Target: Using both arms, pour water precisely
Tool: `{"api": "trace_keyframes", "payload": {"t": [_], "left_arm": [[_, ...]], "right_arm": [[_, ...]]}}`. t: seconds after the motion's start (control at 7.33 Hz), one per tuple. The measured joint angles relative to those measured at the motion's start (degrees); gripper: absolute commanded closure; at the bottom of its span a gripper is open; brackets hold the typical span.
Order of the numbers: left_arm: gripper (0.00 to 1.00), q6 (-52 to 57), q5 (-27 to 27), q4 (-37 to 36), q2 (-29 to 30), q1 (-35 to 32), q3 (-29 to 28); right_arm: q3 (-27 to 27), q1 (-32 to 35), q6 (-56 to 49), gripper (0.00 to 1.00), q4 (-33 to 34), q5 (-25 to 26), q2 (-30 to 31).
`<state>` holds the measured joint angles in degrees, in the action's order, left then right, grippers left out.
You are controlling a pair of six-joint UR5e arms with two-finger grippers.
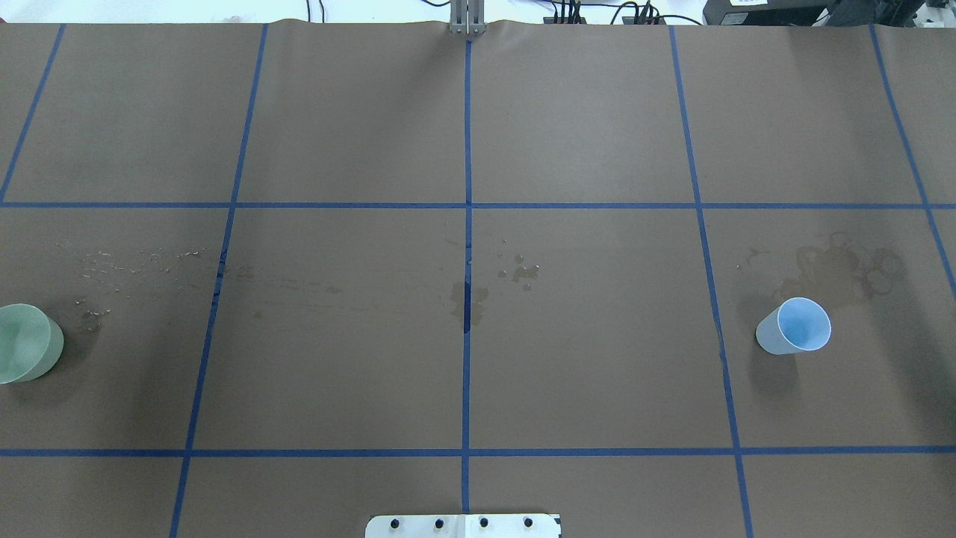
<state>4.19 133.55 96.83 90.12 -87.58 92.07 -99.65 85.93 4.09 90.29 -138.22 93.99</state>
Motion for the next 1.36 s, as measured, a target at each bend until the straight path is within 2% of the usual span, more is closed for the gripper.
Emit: {"api": "trace_keyframes", "payload": {"t": [0.55, 1.36], "left_arm": [[0.0, 0.2, -0.9, 0.1, -1.5, -0.7, 0.3], [0.0, 0.0, -0.5, -2.3, -2.1, -1.0, 2.1]], "right_arm": [[0.2, 0.3, -0.3, 0.01, 0.1, -0.9, 0.3], [-0.2, 0.6, -0.3, 0.01, 0.2, 1.7, 0.0]]}}
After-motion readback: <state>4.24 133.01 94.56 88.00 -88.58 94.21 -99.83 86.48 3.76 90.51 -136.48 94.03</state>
